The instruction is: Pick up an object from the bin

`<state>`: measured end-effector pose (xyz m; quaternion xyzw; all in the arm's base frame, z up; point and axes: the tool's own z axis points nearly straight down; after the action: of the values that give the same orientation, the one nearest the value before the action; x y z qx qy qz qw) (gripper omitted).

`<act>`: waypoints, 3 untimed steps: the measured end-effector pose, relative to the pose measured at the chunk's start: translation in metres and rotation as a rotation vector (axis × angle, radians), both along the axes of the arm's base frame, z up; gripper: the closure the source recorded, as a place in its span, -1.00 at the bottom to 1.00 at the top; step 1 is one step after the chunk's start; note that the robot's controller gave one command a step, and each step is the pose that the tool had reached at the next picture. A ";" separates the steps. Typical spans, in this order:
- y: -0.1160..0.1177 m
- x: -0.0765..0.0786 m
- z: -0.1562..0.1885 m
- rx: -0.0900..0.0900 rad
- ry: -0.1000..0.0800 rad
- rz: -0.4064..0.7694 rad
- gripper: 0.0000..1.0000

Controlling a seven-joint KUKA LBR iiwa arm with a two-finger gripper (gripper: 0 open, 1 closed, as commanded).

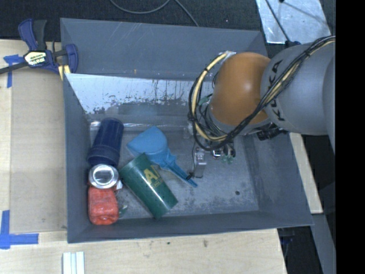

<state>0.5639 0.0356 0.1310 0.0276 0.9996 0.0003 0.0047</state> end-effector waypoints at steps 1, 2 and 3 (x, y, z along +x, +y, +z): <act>0.033 -0.005 -0.057 0.000 0.003 -0.057 -1.00; 0.049 0.005 -0.059 0.004 -0.008 -0.278 1.00; 0.049 0.005 -0.059 0.003 -0.008 -0.277 1.00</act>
Offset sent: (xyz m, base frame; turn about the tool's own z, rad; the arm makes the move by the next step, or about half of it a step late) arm 0.0025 0.0502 -0.0610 0.2788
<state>0.5687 0.0849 0.0722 0.1656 0.9862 0.0015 0.0085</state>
